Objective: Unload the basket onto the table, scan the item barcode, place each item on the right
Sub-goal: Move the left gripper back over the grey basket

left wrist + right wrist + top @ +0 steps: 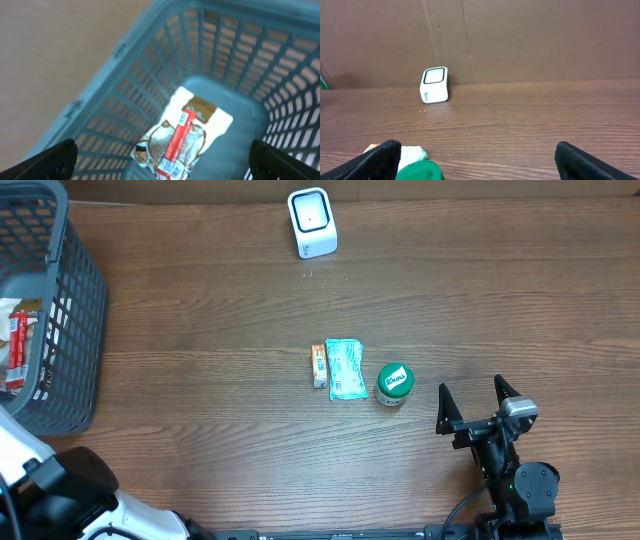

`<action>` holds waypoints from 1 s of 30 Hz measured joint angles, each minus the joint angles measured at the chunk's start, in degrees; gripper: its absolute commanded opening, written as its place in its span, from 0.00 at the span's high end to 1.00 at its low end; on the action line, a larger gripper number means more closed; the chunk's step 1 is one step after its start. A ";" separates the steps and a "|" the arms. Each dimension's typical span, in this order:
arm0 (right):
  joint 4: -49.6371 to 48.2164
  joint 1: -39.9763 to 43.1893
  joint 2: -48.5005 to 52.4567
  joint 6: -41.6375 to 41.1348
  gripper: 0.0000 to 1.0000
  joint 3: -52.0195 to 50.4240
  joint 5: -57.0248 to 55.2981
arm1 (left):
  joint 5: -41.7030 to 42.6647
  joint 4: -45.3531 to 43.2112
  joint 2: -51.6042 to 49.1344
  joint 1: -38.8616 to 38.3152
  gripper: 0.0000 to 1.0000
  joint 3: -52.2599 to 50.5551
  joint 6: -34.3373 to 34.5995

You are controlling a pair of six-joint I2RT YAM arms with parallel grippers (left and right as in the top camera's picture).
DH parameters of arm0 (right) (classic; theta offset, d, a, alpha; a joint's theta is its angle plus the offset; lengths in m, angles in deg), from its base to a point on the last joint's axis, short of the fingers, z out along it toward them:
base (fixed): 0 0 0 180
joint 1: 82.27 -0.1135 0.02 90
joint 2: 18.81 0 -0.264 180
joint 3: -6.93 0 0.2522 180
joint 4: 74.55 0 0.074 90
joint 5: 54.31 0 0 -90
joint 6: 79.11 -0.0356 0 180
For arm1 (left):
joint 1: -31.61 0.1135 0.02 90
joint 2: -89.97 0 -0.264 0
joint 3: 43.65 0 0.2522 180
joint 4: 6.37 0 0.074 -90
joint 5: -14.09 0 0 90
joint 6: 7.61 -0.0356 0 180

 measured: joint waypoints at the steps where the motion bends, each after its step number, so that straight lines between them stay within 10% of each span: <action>1: 0.02 0.00 0.00 0.00 0.00 0.00 0.02 | 1.03 -0.02 -0.48 0.48 0.00 -0.68 -1.03; 30: 0.00 0.02 0.00 0.00 0.00 0.00 0.00 | 8.31 0.92 -30.14 3.98 0.00 -6.45 -12.33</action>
